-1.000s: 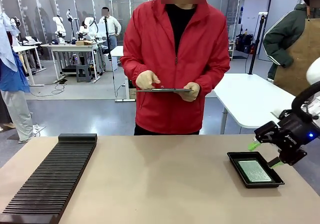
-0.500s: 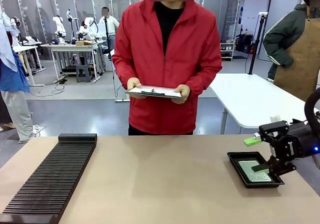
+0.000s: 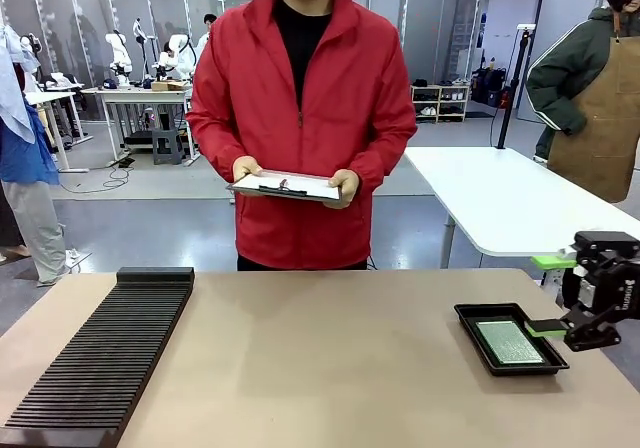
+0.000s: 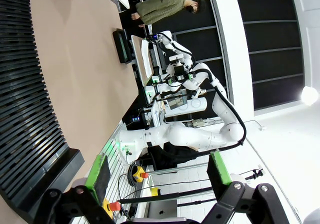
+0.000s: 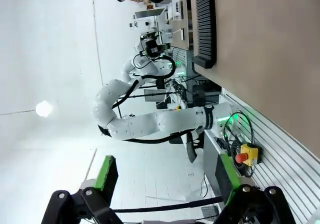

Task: Inspect the PCB.
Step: Place the Blank PCB in the ESD tray.

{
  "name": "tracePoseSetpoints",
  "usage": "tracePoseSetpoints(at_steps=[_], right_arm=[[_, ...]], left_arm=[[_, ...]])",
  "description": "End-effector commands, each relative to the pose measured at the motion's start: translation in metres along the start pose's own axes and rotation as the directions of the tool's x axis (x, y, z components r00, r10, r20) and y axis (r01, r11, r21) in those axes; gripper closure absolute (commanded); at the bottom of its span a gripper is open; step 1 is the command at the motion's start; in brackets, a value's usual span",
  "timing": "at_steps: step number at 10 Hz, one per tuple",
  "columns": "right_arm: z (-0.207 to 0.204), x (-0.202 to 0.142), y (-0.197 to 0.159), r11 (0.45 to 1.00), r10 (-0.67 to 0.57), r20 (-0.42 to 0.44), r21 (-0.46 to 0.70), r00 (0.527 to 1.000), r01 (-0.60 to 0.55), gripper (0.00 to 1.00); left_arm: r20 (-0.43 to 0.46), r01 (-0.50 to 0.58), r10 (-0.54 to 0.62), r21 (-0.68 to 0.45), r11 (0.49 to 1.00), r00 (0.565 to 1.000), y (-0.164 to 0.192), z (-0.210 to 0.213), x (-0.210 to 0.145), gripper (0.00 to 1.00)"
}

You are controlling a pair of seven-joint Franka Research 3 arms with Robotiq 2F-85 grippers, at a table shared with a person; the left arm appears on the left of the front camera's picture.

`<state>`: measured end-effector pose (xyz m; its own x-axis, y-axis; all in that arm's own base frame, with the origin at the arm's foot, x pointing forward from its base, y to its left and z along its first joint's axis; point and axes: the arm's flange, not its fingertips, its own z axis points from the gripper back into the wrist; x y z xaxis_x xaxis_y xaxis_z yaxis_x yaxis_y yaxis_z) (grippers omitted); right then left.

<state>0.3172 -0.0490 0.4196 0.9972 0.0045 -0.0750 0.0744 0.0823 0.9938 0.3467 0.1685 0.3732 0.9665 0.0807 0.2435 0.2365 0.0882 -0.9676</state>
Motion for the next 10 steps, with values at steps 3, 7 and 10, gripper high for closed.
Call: tracePoseSetpoints(at_steps=[3,7,10], right_arm=[[-0.012,-0.041,-0.038,0.996,0.078,-0.020,0.034,0.997,-0.077,0.00],[-0.010,-0.037,-0.047,0.998,0.052,-0.018,0.037,0.998,-0.051,0.00],[0.012,-0.003,-0.033,0.998,0.049,-0.022,0.031,0.999,-0.048,0.00]], left_arm=[[-0.004,0.002,-0.002,0.003,1.000,1.000,-0.002,0.001,-0.001,0.00],[-0.004,0.002,-0.002,0.003,1.000,1.000,-0.002,0.001,-0.001,0.00],[-0.004,0.002,-0.002,0.003,1.000,1.000,-0.002,0.001,-0.001,0.00]])
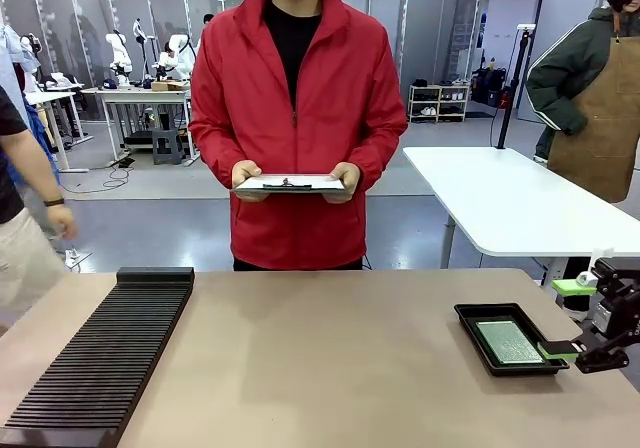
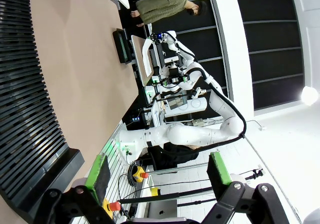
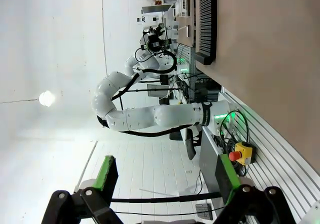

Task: Inspect the PCB.
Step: Place the Blank PCB in the ESD tray.

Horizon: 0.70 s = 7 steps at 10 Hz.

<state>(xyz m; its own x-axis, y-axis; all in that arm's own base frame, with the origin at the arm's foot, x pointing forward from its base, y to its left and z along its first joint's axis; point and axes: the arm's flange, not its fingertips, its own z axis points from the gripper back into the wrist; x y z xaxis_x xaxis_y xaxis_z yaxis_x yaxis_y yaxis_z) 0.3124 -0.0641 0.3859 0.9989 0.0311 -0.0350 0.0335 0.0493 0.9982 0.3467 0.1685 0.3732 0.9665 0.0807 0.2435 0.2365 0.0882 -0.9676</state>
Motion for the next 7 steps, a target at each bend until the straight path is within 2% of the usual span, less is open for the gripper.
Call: tracePoseSetpoints(at_steps=[1,7], right_arm=[[0.0000,-0.0009,0.0025,1.000,0.007,0.001,-0.002,1.000,-0.007,0.00],[0.0000,-0.0009,0.0025,1.000,0.007,0.001,-0.002,1.000,-0.007,0.00]], left_arm=[[-0.004,0.002,-0.002,0.003,1.000,1.000,-0.0016,0.0009,-0.0007,0.00],[-0.004,0.002,-0.002,0.003,1.000,1.000,-0.0016,0.0009,-0.0007,0.00]])
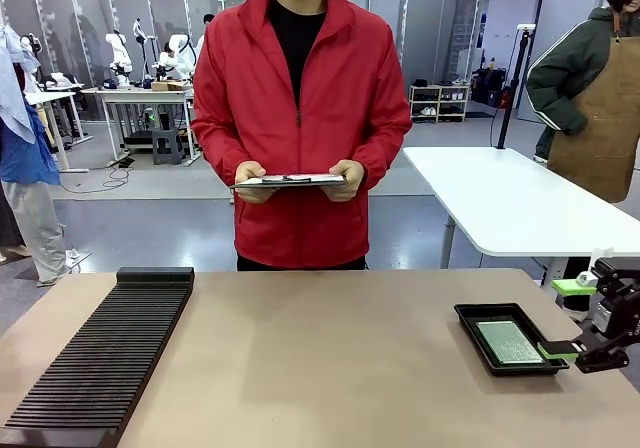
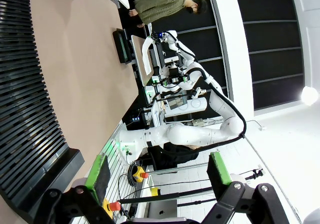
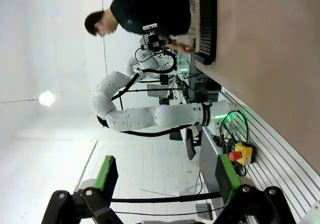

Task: Inspect the PCB.
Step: Place the Blank PCB in the ESD tray.

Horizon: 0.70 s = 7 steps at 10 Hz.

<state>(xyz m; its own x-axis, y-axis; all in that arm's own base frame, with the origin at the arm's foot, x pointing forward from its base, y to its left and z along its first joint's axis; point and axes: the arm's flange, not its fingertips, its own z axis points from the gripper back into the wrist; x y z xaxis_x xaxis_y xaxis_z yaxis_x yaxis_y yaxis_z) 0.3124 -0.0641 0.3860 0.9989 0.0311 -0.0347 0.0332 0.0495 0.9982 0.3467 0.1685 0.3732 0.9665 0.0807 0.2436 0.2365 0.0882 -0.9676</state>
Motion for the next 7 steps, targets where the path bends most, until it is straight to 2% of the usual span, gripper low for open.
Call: tracePoseSetpoints(at_steps=[1,7], right_arm=[[0.0000,-0.0010,0.0024,1.000,0.007,0.001,-0.002,1.000,-0.007,0.00],[0.0000,-0.0010,0.0024,1.000,0.007,0.001,-0.002,1.000,-0.007,0.00]], left_arm=[[-0.004,0.002,-0.002,0.003,1.000,1.000,-0.0016,0.0009,-0.0007,0.00],[-0.004,0.002,-0.002,0.003,1.000,1.000,-0.0016,0.0009,-0.0007,0.00]])
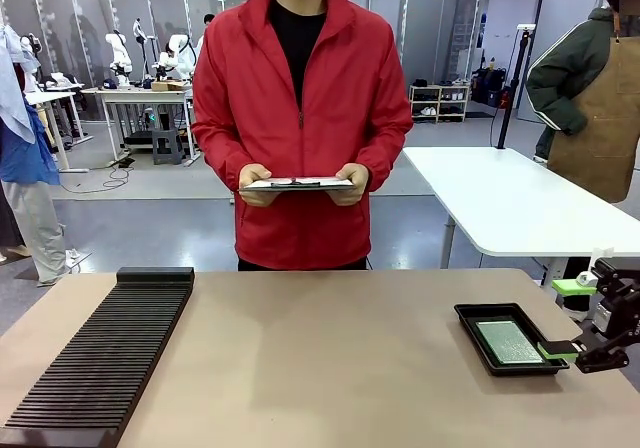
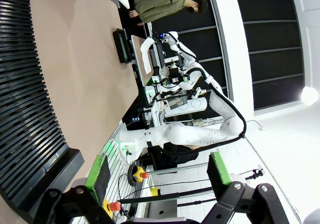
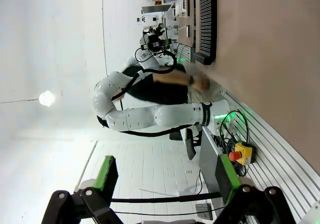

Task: Inspect the PCB.
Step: Place the Blank PCB in the ESD tray.

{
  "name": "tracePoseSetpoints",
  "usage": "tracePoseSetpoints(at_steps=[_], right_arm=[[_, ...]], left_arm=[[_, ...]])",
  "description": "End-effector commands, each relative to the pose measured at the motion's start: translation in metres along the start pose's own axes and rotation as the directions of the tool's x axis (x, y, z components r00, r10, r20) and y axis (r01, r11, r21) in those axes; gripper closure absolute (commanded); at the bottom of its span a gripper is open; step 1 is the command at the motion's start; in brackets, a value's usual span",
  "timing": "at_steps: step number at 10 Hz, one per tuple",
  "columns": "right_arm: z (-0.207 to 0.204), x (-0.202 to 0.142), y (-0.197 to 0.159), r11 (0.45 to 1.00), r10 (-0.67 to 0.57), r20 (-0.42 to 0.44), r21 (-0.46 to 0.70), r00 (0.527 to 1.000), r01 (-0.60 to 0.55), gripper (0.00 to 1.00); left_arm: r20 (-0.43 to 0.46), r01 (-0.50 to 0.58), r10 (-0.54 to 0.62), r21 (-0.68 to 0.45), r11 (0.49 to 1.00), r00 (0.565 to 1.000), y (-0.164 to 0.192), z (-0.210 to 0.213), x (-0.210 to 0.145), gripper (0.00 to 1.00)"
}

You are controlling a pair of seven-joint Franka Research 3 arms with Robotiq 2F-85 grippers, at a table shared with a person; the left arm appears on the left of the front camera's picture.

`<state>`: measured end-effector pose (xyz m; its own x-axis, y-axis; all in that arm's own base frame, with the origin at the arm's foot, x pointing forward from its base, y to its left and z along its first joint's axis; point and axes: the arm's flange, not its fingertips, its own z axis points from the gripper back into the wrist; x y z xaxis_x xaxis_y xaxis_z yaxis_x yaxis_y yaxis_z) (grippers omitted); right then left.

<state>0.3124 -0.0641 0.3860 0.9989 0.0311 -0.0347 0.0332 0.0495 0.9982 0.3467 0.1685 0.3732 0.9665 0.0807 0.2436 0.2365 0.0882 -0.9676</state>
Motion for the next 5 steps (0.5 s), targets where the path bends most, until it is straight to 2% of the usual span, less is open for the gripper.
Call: tracePoseSetpoints(at_steps=[1,5], right_arm=[[0.0000,-0.0010,0.0024,1.000,0.007,0.001,-0.002,1.000,-0.007,0.00],[0.0000,-0.0010,0.0024,1.000,0.007,0.001,-0.002,1.000,-0.007,0.00]], left_arm=[[-0.004,0.002,-0.002,0.003,1.000,1.000,-0.0016,0.0009,-0.0007,0.00],[-0.004,0.002,-0.002,0.003,1.000,1.000,-0.0016,0.0009,-0.0007,0.00]])
